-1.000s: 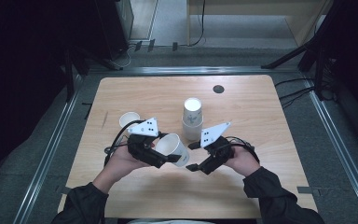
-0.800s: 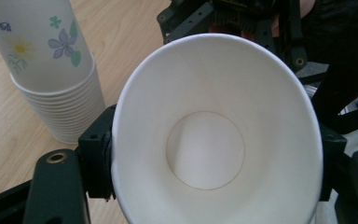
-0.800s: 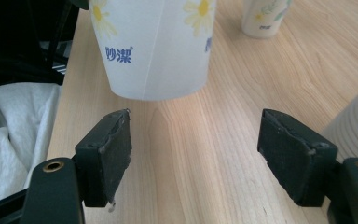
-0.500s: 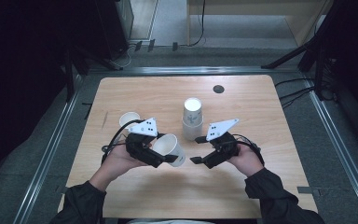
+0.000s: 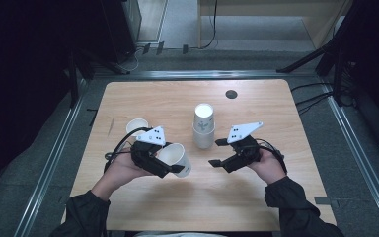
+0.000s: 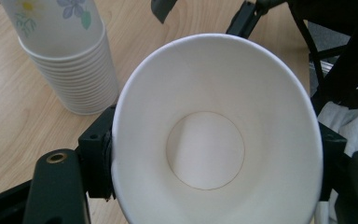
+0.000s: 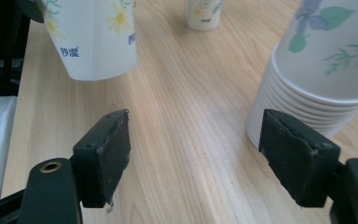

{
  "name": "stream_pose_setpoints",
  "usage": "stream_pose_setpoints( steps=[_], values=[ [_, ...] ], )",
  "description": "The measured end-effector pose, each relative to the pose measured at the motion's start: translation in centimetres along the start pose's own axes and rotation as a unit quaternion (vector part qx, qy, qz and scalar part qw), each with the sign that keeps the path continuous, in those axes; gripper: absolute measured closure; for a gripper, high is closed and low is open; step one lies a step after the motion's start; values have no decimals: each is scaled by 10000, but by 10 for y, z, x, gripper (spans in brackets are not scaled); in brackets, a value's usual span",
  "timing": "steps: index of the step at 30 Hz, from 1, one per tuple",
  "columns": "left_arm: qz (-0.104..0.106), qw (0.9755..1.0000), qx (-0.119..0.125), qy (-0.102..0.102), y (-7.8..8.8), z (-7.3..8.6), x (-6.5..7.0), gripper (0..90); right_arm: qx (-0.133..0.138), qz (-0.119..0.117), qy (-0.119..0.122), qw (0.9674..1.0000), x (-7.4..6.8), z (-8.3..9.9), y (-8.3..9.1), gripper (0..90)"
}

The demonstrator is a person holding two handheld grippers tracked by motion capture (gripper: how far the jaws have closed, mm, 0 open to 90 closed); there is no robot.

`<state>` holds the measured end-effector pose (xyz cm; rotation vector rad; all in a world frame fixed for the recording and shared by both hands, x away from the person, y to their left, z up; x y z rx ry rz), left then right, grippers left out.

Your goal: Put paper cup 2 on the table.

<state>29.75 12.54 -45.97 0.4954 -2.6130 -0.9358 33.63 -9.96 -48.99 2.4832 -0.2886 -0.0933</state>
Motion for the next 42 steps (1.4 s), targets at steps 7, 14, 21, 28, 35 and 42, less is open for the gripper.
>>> stream_pose_setpoints(
  steps=[7, 14, 21, 28, 35, 42],
  values=[
    [-159, 9998, 46, 114, 9, 5, -5, 251, 81, 289, -137, 9995, 13, 3, 12, 249],
    [-307, 9993, 15, 206, 15, 15, -12, 251, 177, 443, -261, 9985, 24, 7, 22, 249],
    [-377, 9989, -58, 285, 19, 25, -17, 251, 165, 422, -307, 9985, 30, 8, 22, 248],
    [-517, 9982, -109, 297, 24, 35, -21, 250, 197, 494, -328, 9980, 38, 9, 22, 247],
    [-653, 9969, -207, 380, 34, 49, -25, 250, 157, 586, -377, 9974, 48, 12, 25, 247],
    [-686, 9957, -359, 512, 39, 66, -29, 248, 196, 569, -392, 9974, 54, 10, 24, 246]
  ],
)
Point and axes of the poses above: each handheld gripper's, and its own axes: y roughly backward along the jaws, z roughly out of its underside, x roughly to its right, the point moved 5 cm from there along -y, roughly forward along the jaws, and after that the axes turned 6 degrees about y, right-handed, at the moved point
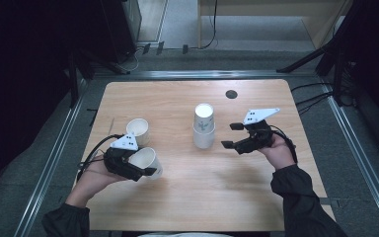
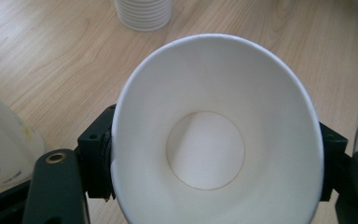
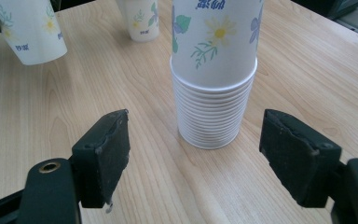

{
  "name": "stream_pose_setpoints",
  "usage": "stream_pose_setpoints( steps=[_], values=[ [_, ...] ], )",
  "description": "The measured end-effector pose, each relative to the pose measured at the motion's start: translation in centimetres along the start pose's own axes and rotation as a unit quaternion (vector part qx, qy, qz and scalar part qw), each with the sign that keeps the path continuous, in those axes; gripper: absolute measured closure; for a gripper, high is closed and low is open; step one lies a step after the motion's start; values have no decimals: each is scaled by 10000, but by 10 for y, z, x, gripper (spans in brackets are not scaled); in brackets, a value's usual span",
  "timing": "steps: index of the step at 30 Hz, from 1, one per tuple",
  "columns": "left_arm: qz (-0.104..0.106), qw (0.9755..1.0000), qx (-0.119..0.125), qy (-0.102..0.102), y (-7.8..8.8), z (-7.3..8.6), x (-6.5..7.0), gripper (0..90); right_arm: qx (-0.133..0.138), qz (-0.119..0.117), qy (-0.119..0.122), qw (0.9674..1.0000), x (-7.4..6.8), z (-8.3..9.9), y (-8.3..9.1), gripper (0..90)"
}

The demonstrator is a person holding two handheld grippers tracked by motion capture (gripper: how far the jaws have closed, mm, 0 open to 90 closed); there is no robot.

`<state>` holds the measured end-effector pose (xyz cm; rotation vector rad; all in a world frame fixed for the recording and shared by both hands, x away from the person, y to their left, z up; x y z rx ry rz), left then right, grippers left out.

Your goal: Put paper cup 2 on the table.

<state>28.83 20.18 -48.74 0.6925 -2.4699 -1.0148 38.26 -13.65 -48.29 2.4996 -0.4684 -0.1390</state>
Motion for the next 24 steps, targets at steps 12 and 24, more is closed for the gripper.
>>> stream_pose_setpoints(
  steps=[12, 24],
  values=[
    [-435, 9984, -174, 315, -1, 24, -22, 247, -7, -68, 44, 10000, 3, -4, -7, 247],
    [-877, 9930, -427, 661, -8, 38, -49, 236, -67, -116, 105, 9999, 0, -4, -10, 246]
  ],
)
Point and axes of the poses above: each handheld gripper's, and its own axes: y roughly backward along the jaws, z roughly out of its underside, x roughly to its right, the point moved 5 cm from there along -y, roughly forward along the jaws, and after that the axes turned 6 degrees about y, right-handed, at the moved point
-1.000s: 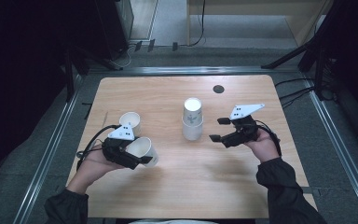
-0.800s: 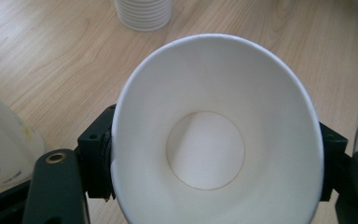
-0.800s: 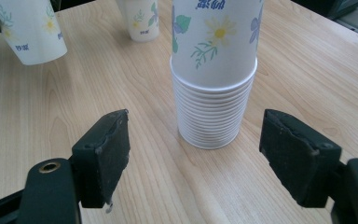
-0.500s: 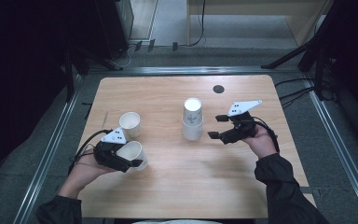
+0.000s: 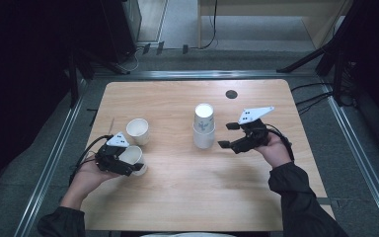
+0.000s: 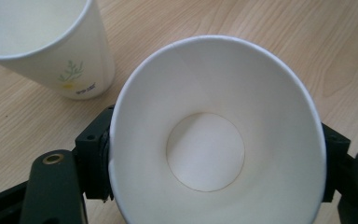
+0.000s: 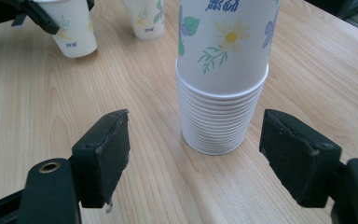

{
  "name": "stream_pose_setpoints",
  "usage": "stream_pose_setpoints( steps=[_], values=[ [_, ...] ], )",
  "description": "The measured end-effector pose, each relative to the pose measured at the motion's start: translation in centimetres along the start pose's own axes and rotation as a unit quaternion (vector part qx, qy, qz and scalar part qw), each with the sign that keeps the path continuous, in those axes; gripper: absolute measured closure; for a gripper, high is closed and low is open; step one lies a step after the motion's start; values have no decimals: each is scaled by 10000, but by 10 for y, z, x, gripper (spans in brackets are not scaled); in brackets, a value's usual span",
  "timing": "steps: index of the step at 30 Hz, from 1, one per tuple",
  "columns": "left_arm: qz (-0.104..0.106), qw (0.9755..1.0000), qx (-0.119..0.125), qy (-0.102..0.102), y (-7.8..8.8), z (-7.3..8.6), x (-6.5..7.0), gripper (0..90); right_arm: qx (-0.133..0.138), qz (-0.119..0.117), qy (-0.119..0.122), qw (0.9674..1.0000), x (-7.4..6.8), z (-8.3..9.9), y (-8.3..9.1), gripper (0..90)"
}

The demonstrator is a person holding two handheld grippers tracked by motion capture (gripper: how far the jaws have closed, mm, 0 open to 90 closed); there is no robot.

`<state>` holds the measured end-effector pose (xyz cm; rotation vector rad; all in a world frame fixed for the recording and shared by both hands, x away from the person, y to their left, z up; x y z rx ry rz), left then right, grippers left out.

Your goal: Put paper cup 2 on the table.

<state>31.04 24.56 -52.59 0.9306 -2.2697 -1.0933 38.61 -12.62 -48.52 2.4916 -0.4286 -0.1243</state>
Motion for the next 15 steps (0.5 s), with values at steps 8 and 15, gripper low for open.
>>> stream_pose_setpoints(
  steps=[8, 15],
  values=[
    [-116, 9999, -54, 75, -3, 1, -6, 229, -55, 4, 17, 10000, -1, 1, -1, 246],
    [-171, 9996, -215, 31, -10, 2, -5, 223, -99, 7, 41, 9999, -2, 2, -1, 246]
  ],
)
Point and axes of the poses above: each handheld gripper's, and its own axes: y roughly backward along the jaws, z roughly out of its underside, x roughly to its right, the point moved 5 cm from there along -y, roughly forward along the jaws, and after that the axes turned 6 degrees about y, right-handed, at the moved point
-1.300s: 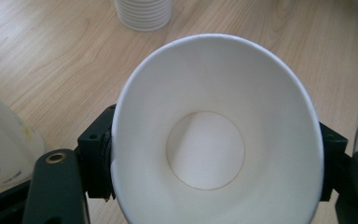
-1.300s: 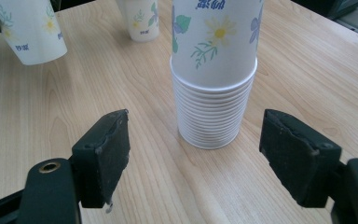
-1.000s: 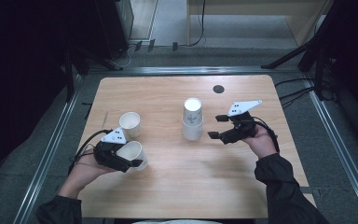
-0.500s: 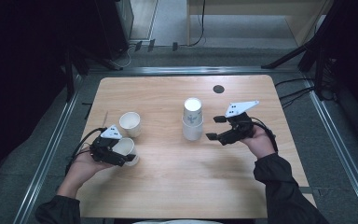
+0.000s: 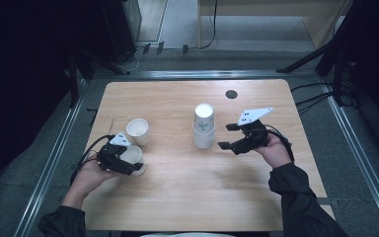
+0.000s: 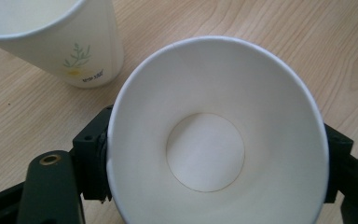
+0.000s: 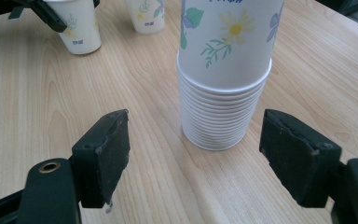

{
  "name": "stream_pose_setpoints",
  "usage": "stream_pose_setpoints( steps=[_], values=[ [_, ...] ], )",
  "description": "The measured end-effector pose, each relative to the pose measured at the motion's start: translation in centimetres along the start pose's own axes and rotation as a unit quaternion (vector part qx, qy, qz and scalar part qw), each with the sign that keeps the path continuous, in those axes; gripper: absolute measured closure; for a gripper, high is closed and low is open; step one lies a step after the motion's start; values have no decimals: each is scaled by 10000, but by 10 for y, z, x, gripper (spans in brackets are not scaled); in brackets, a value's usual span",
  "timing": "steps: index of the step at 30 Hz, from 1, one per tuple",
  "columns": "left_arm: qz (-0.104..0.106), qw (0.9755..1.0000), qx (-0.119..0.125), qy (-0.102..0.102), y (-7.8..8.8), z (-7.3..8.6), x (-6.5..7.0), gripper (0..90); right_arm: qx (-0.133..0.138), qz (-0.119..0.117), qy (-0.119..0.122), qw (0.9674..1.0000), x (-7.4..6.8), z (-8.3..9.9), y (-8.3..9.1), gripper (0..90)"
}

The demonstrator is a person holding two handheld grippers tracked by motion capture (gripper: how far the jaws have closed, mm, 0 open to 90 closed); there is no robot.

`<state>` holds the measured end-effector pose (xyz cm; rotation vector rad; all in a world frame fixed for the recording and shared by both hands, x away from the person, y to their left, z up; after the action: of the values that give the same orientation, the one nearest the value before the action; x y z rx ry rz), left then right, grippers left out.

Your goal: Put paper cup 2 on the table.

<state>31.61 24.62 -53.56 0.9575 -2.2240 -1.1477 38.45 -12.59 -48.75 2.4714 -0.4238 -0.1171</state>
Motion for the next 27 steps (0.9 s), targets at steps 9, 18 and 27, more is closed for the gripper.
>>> stream_pose_setpoints(
  steps=[9, 18, 27],
  values=[
    [-10, 9999, -19, -99, -1, 0, 1, 206, -9, 16, 27, 10000, -1, 0, 0, 246],
    [161, 9998, -39, 69, 0, -2, 1, 122, -25, 17, 45, 10000, -1, 1, 1, 247],
    [326, 9992, 120, 171, 8, -7, 4, 71, -42, 28, 67, 10000, -1, 1, 1, 247]
  ],
)
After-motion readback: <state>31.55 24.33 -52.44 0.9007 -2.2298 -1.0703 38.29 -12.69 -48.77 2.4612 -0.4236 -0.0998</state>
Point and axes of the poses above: each handheld gripper's, and its own axes: y roughly backward along the jaws, z roughly out of its underside, x roughly to its right, the point moved 5 cm from there along -y, roughly forward along the jaws, and after that the axes turned 6 degrees about y, right-handed, at the moved point
